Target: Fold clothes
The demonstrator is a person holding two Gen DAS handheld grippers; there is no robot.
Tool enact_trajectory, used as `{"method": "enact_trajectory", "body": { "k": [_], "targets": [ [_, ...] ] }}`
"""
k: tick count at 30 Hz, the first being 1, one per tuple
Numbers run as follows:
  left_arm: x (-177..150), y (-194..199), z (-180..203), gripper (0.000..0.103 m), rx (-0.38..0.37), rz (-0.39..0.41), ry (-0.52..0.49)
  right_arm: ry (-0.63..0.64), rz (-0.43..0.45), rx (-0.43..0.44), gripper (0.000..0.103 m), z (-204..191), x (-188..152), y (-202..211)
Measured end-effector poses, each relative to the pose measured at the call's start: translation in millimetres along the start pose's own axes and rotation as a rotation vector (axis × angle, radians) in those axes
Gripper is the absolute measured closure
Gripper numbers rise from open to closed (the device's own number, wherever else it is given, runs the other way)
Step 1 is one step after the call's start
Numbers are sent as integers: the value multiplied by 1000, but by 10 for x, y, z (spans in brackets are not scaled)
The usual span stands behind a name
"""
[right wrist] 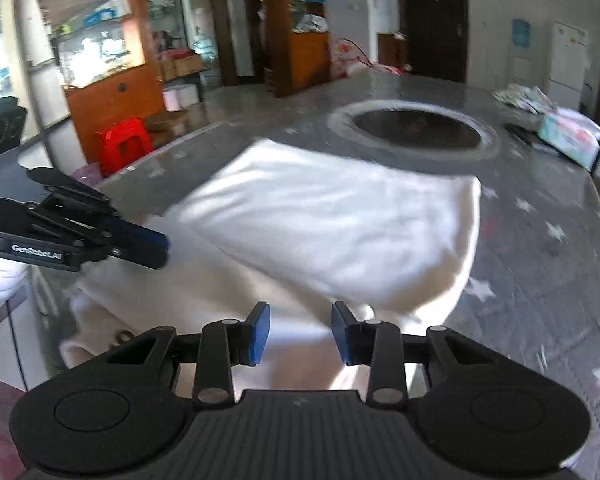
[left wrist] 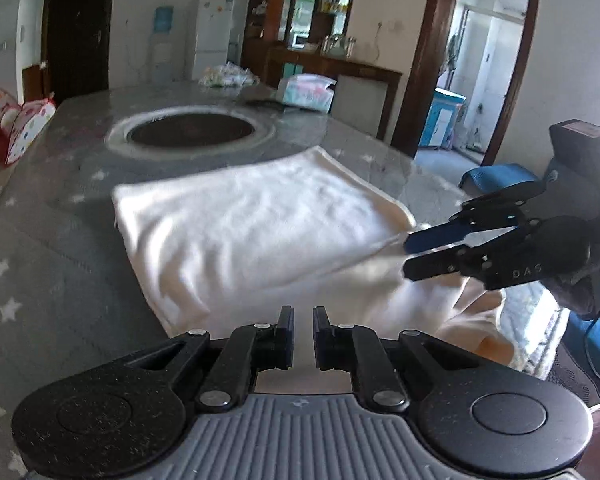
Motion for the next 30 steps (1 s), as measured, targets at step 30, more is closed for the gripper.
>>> {"method": "enact_trajectory", "body": {
  "k": [30],
  "targets": [
    [-540, 499, 810, 60, -24, 17, -483, 154, -7, -7, 74, -182, -140, 355]
  ]
}}
Point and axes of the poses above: each gripper's, at about its wrist camera, not at the fingertips, and y roughly against the way its jaws point, z to its right, x to its top, the point moved 1 cm from there along -y, roughly the way its jaws point, and after that the axes turned 5 degrees about z, right-handed, at the moved point
